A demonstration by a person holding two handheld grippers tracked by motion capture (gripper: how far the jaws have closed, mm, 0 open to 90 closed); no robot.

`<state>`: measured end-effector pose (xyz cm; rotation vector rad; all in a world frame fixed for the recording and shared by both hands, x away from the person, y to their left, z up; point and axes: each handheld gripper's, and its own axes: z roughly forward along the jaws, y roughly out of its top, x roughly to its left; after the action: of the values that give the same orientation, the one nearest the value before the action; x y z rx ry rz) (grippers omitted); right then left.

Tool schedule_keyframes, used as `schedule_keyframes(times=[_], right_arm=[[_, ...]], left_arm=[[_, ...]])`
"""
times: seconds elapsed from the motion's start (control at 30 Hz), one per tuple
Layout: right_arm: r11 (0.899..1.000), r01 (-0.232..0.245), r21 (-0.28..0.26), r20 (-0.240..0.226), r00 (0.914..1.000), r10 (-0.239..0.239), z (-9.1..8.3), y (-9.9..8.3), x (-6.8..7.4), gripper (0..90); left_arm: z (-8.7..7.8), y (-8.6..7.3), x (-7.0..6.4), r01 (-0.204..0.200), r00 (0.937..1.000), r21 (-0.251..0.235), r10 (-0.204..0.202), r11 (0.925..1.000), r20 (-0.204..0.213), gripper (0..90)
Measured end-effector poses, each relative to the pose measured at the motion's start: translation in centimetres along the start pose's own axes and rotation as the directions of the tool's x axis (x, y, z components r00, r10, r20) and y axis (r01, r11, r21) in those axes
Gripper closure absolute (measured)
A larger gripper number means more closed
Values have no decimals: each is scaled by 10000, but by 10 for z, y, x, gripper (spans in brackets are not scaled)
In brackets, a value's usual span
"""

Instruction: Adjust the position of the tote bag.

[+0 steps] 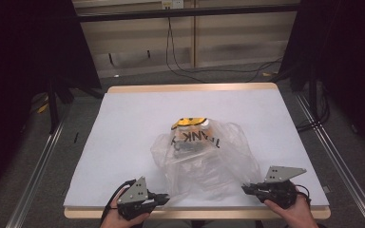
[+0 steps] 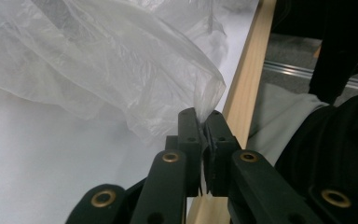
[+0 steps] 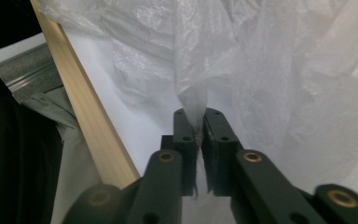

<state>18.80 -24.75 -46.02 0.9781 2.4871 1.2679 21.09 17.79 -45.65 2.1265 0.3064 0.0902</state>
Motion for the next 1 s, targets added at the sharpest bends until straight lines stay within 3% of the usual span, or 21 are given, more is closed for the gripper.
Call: schedule_keyframes(times=[0.23, 0.3, 0.43, 0.5, 0.67, 0.8, 0.83, 1.0], right_arm=[[9990, 48, -440, -286, 9996, -61, -7, 0, 0, 887], [9978, 4, -664, -428, 9991, -32, -10, 0, 0, 887], [9913, 117, -1311, -485, 9987, -182, -18, 1, 1, 886], [9879, 10, -1550, -599, 9981, -105, -21, 1, 0, 889], [9840, -196, -1770, -865, 9962, 43, -23, 3, -1, 893], [9736, -283, -2265, -1055, 9944, 44, -26, 10, -3, 895], [9736, -283, -2265, -1055, 9944, 44, -26, 10, -3, 895], [9670, -241, -2536, -1124, 9937, -48, -30, 17, 0, 895]], left_arm=[[-6, -1, 1, 262, 9996, -382, -257, 9989, 121, 885], [-8, 0, 2, 160, 9998, -321, -157, 9994, 87, 889], [-12, 0, 2, 375, 9991, -581, -364, 9976, 197, 895], [-14, 1, 1, 231, 9997, -527, -227, 9983, 74, 898], [-18, 0, 2, 371, 9991, -749, -385, 9965, -173, 900], [-23, 2, 3, 459, 9984, -1022, -490, 9937, -281, 900], [-25, 3, 3, 400, 9979, -978, -448, 9944, -472, 900], [-31, 7, -1, 359, 9982, -1355, -421, 9901, -431, 900]])
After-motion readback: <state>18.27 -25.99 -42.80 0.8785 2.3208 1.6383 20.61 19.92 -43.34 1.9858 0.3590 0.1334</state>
